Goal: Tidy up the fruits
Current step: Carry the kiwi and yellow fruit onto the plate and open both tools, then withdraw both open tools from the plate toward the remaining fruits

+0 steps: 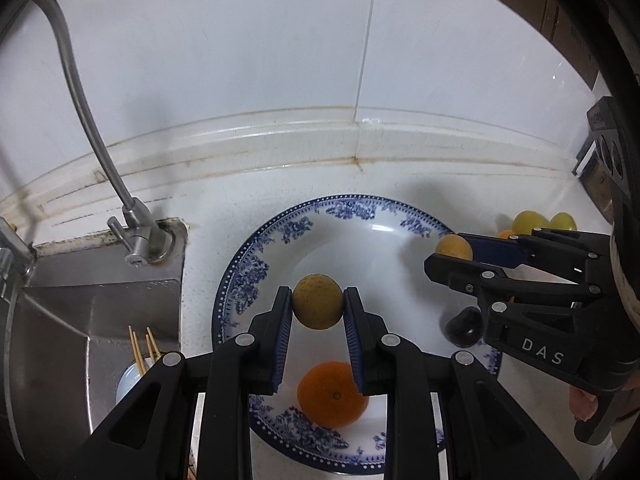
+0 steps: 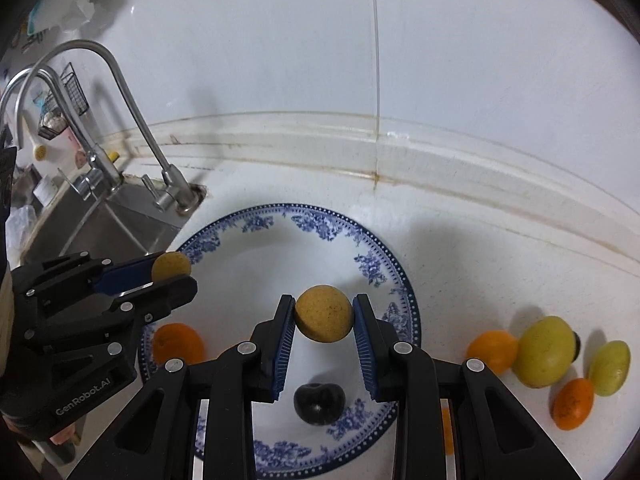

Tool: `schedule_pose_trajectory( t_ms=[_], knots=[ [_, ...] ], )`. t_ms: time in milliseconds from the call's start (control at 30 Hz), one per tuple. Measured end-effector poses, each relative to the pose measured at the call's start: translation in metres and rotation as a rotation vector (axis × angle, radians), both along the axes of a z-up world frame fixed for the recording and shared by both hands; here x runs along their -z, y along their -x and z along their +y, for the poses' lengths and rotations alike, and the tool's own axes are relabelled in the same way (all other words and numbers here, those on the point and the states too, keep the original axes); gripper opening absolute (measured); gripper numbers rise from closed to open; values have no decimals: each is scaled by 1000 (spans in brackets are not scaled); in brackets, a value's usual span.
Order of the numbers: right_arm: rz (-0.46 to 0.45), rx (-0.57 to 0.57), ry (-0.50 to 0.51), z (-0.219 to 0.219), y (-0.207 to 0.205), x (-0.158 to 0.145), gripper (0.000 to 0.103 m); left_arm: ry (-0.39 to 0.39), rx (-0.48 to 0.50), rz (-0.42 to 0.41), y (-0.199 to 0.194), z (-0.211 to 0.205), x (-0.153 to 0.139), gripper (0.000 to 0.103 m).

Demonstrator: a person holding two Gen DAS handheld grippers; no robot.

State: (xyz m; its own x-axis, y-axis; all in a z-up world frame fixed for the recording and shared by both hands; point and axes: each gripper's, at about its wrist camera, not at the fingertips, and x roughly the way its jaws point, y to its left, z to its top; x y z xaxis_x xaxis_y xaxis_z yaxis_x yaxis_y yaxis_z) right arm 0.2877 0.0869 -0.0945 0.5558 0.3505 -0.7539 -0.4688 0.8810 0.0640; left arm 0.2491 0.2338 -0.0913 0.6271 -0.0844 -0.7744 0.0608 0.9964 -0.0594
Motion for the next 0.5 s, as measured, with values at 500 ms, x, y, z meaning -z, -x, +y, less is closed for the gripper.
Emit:
schedule_pose_trajectory(
  t_ms=[500],
  knots=[
    [39,10,-20,1,-8,6,36,-14,4,30,-9,0,7,32]
  ],
)
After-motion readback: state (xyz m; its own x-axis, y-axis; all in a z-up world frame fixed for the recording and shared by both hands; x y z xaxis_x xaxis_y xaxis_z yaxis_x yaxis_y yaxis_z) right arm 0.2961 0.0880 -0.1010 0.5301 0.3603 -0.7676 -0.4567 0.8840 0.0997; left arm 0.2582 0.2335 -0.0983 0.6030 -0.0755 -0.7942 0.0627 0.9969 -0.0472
